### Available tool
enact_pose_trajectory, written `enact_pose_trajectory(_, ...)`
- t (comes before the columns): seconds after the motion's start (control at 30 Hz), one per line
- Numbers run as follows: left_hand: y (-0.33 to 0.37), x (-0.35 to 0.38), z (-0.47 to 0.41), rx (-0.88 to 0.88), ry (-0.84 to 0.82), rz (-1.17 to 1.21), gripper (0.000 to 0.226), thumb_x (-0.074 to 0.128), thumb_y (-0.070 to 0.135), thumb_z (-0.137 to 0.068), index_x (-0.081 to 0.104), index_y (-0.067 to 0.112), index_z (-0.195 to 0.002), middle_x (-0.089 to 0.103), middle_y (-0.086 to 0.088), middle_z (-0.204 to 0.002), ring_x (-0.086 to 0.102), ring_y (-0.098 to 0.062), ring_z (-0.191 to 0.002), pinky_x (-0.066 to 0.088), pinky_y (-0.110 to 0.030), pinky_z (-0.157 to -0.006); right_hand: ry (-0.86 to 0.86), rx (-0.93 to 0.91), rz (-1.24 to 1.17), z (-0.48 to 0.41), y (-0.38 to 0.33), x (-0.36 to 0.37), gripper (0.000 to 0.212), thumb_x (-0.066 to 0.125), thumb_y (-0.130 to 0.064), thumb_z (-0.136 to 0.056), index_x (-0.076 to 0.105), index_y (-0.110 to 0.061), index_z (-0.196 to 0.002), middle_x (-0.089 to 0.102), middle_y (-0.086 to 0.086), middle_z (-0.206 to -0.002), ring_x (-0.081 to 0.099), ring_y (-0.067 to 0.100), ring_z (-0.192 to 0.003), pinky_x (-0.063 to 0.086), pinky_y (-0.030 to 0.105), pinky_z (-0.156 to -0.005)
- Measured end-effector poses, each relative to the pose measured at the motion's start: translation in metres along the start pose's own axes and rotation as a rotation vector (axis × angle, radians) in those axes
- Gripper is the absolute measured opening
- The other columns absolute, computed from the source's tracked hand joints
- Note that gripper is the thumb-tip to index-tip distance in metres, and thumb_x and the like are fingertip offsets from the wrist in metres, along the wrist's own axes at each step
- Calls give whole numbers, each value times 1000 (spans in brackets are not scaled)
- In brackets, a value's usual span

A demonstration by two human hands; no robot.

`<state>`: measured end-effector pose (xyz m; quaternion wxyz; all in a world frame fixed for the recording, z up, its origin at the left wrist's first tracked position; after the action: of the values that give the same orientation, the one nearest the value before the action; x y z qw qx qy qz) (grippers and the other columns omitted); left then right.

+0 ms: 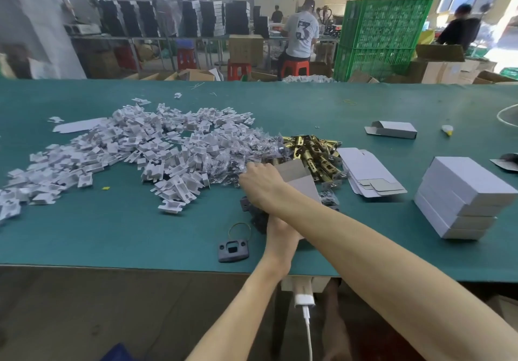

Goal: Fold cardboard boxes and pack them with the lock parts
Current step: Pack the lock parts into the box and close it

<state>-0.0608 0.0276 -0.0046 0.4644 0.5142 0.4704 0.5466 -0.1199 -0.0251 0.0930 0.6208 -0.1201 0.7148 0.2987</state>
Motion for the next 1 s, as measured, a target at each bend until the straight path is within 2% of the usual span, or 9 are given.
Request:
enact_pose_trajectory(0.13,-5,-3,3,-26,-20,-81,20,37,12,-113,53,23,-107,61,7,-96,66,3,-80,51,-10,-65,-166,21,55,-23,-1,22,33,53,-14,-101,59,-7,-133,50,15,-134,50,33,-124,44,46,-98)
enact_pose_trajectory(0.2,-3,-4,3,1,-5,-116,20,35,21,-114,54,17,-118,64,4,-99,67,5,-74,52,-11,-62,-219,28,12,-29,-1,31,37,56,-16,-99,57,-8,-135,49,15,-137,48,33,-127,45,47,-99)
enact_pose_trajectory(0.33,-5,-4,5,-66,6,-59,35,38,14,-113,50,-1,-142,60,-8,-117,60,-9,-92,53,-13,-70,-247,53,-30,-29,1,43,41,54,-16,-99,53,-5,-139,42,17,-141,42,35,-130,43,48,-99)
enact_pose_trajectory(0.47,-8,-4,6,-106,-17,-21,26,42,-4,-108,53,16,-121,57,6,-108,58,-5,-90,52,-14,-80,-191,48,-18,-25,0,42,42,54,-12,-98,50,-3,-139,43,15,-136,44,35,-125,44,47,-98)
enact_pose_trajectory(0.57,1,5,4,-94,-45,69,28,41,5,-111,52,0,-136,58,-6,-112,55,-16,-101,49,-19,-84,-128,45,-10,-22,0,33,37,56,-8,-95,56,-4,-132,45,14,-133,45,35,-122,43,47,-98)
enact_pose_trajectory(0.63,4,6,3,-78,-38,106,30,41,6,-112,51,-6,-137,58,-3,-104,51,-20,-101,48,-16,-79,-64,46,-4,-19,0,25,34,57,-6,-94,59,-6,-128,47,13,-131,45,36,-122,42,47,-98)
enact_pose_trajectory(0.73,2,7,3,-48,-57,57,29,44,6,-111,50,-11,-133,53,9,-88,53,-5,-81,46,-13,-74,-27,39,-26,-14,-1,21,31,57,-3,-93,61,-6,-124,49,13,-129,47,37,-119,44,45,-94)
enact_pose_trajectory(0.9,0,5,3,-56,-38,81,11,46,5,-110,53,3,-119,54,5,-91,57,7,-67,47,-8,-66,-40,40,-53,-8,-1,23,28,58,-2,-93,61,-3,-121,48,14,-125,49,35,-114,44,46,-91)
enact_pose_trajectory(1.0,0,4,7,-70,-34,90,10,51,4,-108,52,-4,-103,55,10,-86,57,5,-70,47,-9,-68,-26,34,-74,-7,-6,23,29,58,0,-91,61,-2,-120,45,16,-129,46,37,-119,44,50,-97)
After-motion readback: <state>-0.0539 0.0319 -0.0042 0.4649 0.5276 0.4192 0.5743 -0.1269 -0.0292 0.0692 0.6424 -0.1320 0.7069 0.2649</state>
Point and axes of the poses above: each hand's wrist, its own z-axis away from the middle knuckle, its own x-axis out of the palm, y = z × x, the point moved 8 cm from there along -z, towards the middle knuckle
